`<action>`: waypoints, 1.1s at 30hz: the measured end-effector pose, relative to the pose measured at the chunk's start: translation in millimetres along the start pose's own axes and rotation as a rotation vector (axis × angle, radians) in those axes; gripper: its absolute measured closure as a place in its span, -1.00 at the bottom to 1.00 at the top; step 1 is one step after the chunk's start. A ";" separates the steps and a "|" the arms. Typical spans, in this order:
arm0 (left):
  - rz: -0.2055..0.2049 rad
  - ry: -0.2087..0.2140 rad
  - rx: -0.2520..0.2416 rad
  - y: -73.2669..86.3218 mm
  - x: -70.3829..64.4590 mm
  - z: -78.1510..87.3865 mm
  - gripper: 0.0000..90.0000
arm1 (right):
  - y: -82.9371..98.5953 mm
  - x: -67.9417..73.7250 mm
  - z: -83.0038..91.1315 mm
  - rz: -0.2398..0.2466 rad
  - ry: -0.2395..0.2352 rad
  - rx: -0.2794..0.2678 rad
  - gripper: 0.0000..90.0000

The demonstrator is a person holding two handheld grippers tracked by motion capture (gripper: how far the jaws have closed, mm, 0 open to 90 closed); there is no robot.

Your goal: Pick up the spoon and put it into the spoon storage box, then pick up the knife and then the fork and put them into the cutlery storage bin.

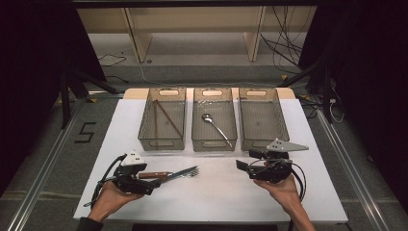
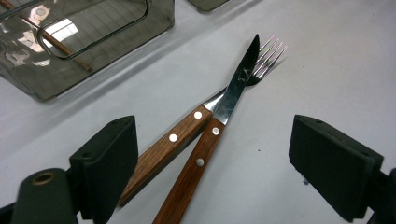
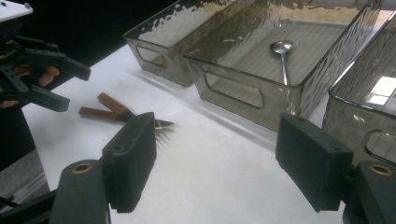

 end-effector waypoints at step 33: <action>-0.097 -0.025 0.253 6.2 -2.6 -20.6 -0.60 | 32.9 4.9 6.6 -0.020 0.005 -0.017 -0.44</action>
Point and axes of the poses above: each handheld gripper's, and its own axes: z roughly backward along the jaws, y roughly out of its underside, x roughly to its left, the point moved 7 cm from there along -z, roughly forward along the jaws, and after that the axes turned 13 degrees about x, right-handed, at the moved point
